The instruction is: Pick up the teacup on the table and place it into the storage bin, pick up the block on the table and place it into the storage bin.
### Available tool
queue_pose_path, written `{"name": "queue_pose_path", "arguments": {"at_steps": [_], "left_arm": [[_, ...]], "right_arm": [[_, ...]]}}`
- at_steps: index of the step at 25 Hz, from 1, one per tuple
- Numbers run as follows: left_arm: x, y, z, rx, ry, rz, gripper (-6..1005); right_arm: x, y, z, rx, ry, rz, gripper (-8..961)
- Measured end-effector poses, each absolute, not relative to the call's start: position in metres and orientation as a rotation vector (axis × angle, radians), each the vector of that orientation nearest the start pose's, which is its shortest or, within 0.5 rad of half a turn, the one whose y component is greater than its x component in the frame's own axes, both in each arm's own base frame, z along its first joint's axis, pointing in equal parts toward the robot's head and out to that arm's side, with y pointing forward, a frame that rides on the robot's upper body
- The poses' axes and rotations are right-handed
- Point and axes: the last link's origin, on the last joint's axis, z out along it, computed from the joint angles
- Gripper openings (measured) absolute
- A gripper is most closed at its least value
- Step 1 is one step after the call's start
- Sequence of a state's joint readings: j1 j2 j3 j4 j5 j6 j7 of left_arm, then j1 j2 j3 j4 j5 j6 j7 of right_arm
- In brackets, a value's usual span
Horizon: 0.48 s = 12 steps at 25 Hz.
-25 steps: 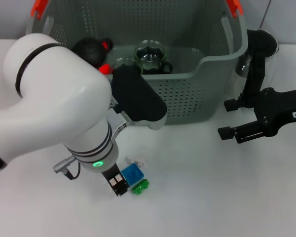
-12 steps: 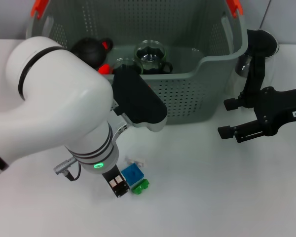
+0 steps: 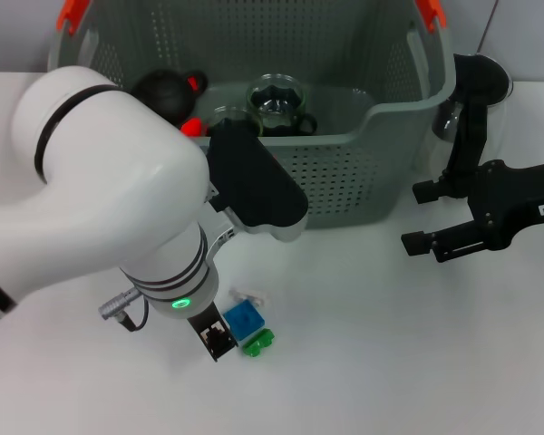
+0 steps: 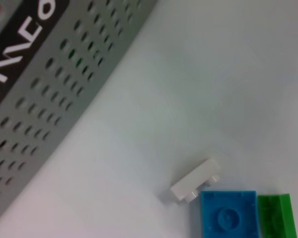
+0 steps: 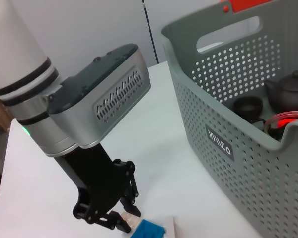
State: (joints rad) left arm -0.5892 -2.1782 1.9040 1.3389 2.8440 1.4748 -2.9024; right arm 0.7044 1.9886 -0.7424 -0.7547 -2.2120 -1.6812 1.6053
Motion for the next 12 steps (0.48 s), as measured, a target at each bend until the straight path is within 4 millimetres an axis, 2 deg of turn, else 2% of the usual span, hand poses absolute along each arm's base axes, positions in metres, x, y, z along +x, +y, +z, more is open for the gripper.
{"name": "queue_pose_path", "arguments": {"at_steps": [5, 8, 12], "left_arm": [[-0.154, 0.303, -0.087, -2.515, -0.705, 0.868, 193], [-0.144, 0.301, -0.076, -2.521, -0.681, 0.862, 193], [-0.126, 0.301, -0.039, -2.52, -0.683, 0.777, 193]], "right_arm": [[0.226, 0.364, 0.033, -2.965, 0.574, 0.359, 945], [0.226, 0.364, 0.034, -2.963, 0.576, 0.359, 945], [0.227, 0.363, 0.034, -2.963, 0.572, 0.359, 945]]}}
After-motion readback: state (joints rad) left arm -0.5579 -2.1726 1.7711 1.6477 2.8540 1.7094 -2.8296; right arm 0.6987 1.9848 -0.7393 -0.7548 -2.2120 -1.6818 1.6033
